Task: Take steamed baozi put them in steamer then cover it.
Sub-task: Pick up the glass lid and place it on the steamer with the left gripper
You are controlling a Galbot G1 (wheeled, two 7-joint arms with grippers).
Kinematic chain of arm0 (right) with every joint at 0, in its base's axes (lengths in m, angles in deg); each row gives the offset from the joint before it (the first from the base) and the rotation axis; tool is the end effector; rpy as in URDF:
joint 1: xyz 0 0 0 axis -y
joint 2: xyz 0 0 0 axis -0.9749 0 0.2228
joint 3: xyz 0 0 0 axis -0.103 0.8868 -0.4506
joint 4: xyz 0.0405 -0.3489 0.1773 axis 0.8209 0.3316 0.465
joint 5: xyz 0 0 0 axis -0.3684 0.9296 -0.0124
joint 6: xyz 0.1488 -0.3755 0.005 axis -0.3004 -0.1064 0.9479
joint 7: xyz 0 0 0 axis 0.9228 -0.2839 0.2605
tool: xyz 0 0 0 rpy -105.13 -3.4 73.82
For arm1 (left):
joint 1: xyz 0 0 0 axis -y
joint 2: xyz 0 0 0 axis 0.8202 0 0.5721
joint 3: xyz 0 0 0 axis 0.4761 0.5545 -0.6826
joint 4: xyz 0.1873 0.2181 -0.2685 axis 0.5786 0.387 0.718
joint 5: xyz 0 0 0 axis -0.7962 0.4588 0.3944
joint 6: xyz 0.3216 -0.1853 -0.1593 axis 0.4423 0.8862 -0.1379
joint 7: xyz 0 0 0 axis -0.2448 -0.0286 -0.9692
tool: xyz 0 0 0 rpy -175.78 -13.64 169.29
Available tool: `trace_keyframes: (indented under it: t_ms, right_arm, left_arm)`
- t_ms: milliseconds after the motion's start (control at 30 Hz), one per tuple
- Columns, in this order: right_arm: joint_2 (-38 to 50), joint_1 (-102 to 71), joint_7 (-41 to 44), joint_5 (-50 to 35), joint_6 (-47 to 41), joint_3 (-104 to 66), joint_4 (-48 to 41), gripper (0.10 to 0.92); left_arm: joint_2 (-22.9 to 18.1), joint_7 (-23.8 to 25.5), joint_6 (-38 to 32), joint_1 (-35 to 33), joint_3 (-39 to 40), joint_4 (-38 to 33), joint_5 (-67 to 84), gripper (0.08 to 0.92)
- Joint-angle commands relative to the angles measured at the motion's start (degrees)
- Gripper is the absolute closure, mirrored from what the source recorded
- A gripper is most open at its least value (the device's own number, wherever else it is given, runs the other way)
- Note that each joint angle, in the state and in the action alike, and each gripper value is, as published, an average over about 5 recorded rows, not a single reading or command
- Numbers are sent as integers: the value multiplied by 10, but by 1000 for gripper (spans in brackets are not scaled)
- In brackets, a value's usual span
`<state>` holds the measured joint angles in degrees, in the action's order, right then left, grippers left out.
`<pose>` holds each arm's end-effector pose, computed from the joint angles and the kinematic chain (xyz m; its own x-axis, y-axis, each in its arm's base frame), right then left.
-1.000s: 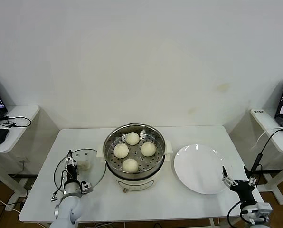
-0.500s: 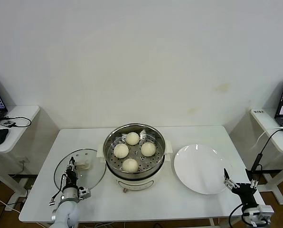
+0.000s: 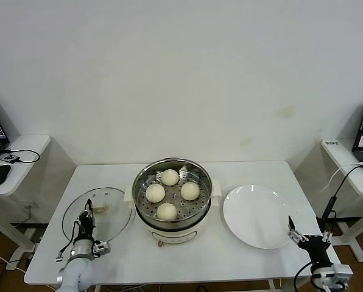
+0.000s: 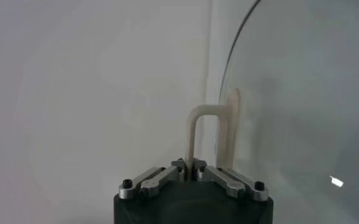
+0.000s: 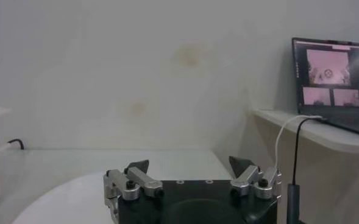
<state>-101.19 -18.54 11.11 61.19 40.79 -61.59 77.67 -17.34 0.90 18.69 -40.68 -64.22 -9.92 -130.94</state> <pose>0.1945 -0.1873 -0.3869 -0.9867 0.1245 0.1045 0.1198 0.9915 -0.0502 0.3443 0.1494 -0.5000 -0.9734 -0.2270 0.0309 0.0322 -0.0020 0.9995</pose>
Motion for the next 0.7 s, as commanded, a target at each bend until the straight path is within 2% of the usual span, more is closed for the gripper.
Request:
trace_keyframes:
  t_ms: [33,367,467,700]
  right_arm:
    - [-1,1,0,-2,0,-1,3,203]
    - [0,9,2,-10,-3,2,11,203]
    - [0,13,2,-12,-3,3,13,203]
    - [-2,16,2,-11,-3,5,12,203]
  left_arm:
    - [39,-3,-41,-50,-21,-122,-22,861]
    - [66,57,-3,-84,-59,-214,-47,861]
    - [71,86,29,-86,-63,-253,-46,861]
    - [47,166,115,-78,-31,-358,-1,861]
